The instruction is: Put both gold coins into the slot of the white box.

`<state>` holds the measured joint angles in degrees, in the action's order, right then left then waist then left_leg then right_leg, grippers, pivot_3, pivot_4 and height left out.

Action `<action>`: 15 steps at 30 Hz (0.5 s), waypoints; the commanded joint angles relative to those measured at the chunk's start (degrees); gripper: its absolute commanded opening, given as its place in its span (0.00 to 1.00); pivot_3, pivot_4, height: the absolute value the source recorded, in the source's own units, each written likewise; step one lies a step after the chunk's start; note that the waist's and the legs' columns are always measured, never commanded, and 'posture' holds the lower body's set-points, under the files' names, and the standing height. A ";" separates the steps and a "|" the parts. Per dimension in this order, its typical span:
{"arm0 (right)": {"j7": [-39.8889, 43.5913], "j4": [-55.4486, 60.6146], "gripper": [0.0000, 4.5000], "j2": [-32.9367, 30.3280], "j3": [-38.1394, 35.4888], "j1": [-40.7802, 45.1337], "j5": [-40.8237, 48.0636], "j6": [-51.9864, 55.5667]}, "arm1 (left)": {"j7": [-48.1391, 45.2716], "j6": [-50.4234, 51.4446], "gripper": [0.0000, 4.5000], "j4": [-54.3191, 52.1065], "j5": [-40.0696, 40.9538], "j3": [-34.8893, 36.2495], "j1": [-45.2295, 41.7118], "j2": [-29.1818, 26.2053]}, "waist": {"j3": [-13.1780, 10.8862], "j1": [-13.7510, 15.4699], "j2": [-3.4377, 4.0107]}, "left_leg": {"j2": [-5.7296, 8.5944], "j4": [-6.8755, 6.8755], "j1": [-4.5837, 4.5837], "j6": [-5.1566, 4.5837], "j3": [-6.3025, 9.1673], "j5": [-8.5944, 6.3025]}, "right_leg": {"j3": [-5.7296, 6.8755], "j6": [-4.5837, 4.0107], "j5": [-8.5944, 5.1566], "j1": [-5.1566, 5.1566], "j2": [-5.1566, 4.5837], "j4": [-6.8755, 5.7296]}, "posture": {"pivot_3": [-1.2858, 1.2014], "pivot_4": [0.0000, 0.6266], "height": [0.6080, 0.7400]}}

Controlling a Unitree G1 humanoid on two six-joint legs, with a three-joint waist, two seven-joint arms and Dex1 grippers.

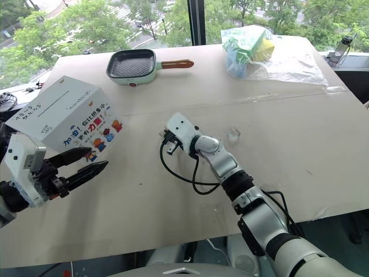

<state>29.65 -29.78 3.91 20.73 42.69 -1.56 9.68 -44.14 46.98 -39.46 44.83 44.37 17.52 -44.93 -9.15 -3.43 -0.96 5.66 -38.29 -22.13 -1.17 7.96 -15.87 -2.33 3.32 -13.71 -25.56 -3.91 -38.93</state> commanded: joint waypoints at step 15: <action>7.99 23.85 0.02 7.81 -18.88 -0.76 38.01 27.96 | 21.05 -2.95 0.73 2.82 32.29 -5.23 -15.63 14.44 | 0.02 0.84 -0.03 | -0.03 -0.03 0.02 0.03 0.03 -0.02 | -0.01 0.01 0.01 0.08 0.02 0.01 | 0.52 0.24 0.85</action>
<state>36.59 -10.40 7.61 3.25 42.03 30.56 34.15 -26.20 46.20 -36.56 71.79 39.57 2.50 -31.11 -9.12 -2.59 -0.99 5.64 -38.32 -22.12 -1.15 7.99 -15.89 -2.33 3.33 -13.70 -25.45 -3.92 -38.91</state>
